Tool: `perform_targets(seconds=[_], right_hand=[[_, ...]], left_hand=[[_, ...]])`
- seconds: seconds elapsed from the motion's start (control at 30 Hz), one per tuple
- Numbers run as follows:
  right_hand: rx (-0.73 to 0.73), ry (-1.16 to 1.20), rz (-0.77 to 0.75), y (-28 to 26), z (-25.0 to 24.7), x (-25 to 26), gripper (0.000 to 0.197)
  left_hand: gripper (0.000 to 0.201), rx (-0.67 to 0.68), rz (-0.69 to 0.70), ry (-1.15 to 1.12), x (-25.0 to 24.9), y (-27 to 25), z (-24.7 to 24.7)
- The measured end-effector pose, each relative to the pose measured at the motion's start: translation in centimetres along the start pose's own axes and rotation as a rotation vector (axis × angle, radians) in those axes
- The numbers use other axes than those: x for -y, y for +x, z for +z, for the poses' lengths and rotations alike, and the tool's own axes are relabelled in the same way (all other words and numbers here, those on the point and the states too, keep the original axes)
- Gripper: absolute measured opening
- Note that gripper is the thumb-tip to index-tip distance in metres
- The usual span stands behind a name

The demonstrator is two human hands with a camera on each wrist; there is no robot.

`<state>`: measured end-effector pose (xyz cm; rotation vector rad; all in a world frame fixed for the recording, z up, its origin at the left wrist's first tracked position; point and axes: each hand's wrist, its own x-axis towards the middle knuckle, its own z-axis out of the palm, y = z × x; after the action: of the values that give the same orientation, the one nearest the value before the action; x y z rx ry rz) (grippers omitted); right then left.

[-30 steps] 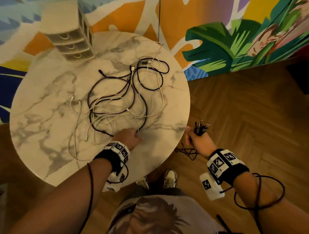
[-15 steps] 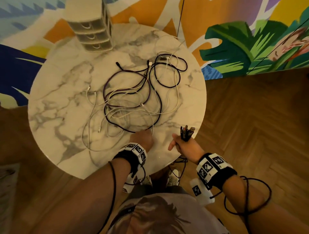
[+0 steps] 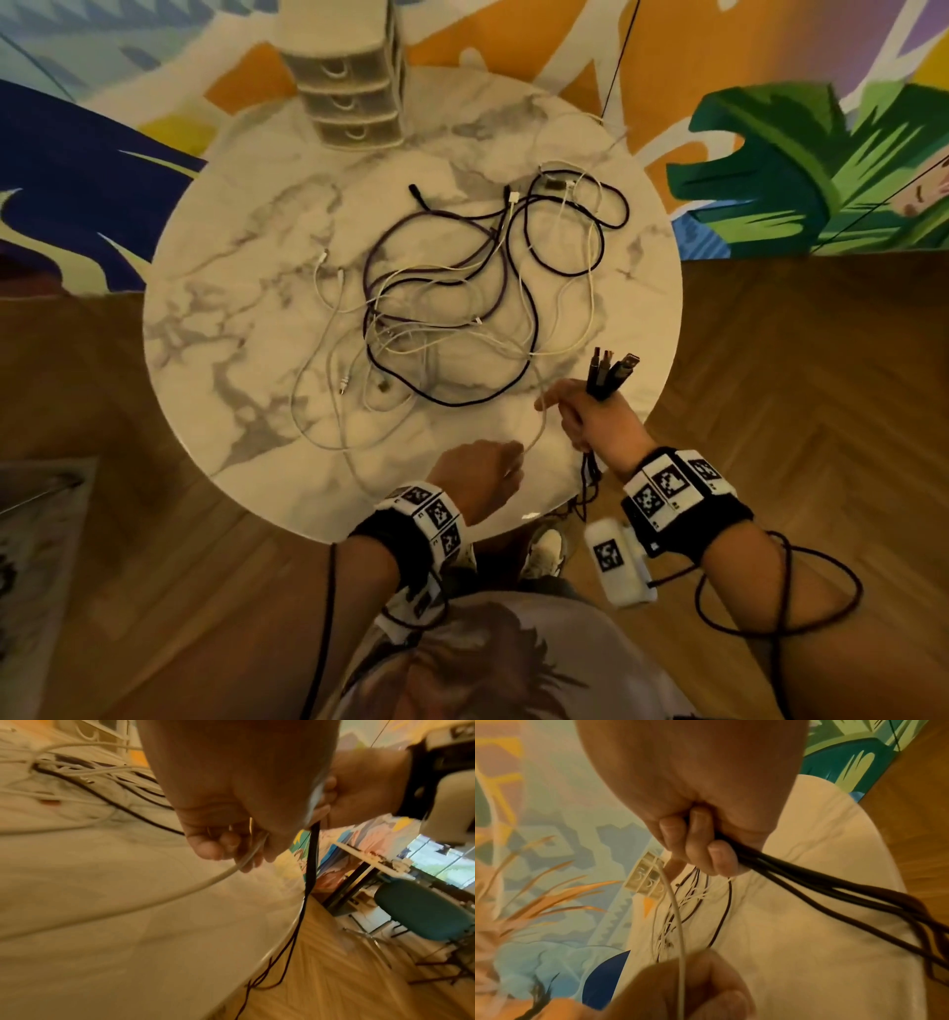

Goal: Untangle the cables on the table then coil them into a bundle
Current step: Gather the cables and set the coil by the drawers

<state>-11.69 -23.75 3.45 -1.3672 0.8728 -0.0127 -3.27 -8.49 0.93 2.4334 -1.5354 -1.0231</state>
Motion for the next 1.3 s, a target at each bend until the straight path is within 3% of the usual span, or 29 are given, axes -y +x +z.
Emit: perform_targets(seconds=[0.1,0.17,0.3,0.37,0.43,0.5,0.6,0.67,0.77,0.8,0.87,0.9,0.93,1.0,1.07,1.2,1.3], right_hand=[[0.153,-0.026,-0.003,-0.6,0.9,0.1,0.044],[0.171,-0.035,-0.034,-1.1,1.3,0.2,0.045],[0.013,0.178,-0.102,-1.6,0.0,2.2,0.042],[-0.122,0.281,-0.136,-1.6,-1.8,3.8,0.039],[-0.238,0.375,-0.184,-1.5,-3.9,5.3,0.039],[-0.317,0.449,-0.223,-1.5,-5.5,5.8,0.040],[-0.390,0.443,-0.214,-1.4,-5.8,5.0,0.039],[-0.395,0.434,-0.220,-1.5,-5.1,4.4,0.039],[-0.355,0.422,-0.257,-2.0,-4.6,4.6,0.039],[-0.334,0.407,-0.272,-2.2,-4.6,5.0,0.040],[-0.295,0.378,-0.295,-2.7,-4.6,5.7,0.041],[-0.279,0.368,-0.308,-2.9,-4.6,6.1,0.041],[-0.258,0.359,-0.323,-2.9,-4.5,6.3,0.042],[-0.223,0.334,-0.353,-3.0,-4.4,6.7,0.040],[-0.215,0.319,-0.355,-3.2,-4.4,7.0,0.038],[-0.281,0.337,-0.345,-3.4,-5.3,6.8,0.042],[-0.322,0.331,-0.317,-3.2,-6.0,5.6,0.041]], left_hand=[[0.034,0.017,0.012,0.099,0.6,-0.5,0.8],[0.037,-0.014,0.013,0.146,0.6,-0.6,0.7],[0.041,-0.028,-0.030,0.161,1.9,-0.5,-0.4],[0.041,0.029,-0.062,0.174,3.7,-1.0,-0.8],[0.039,0.066,-0.145,0.158,6.2,-1.9,-1.1],[0.039,0.012,-0.266,0.148,8.4,-2.6,-2.1],[0.037,-0.005,-0.349,0.192,8.7,-2.3,-4.6],[0.033,0.093,-0.267,0.172,7.5,-1.6,-5.9],[0.027,0.246,-0.087,-0.141,5.8,-0.9,-6.9],[0.032,0.189,-0.058,-0.301,5.2,-0.6,-7.4],[0.035,-0.173,-0.050,-0.534,3.7,0.3,-9.0],[0.037,-0.357,-0.047,-0.550,2.9,1.0,-10.0],[0.040,-0.434,-0.037,-0.513,2.2,1.7,-10.7],[0.041,-0.335,-0.028,-0.312,1.5,3.5,-11.2],[0.029,-0.279,-0.119,-0.099,2.4,5.0,-10.6],[0.029,-0.411,-0.388,-0.089,7.4,4.2,-11.0],[0.029,-0.491,-0.497,-0.104,11.0,2.7,-11.5]])
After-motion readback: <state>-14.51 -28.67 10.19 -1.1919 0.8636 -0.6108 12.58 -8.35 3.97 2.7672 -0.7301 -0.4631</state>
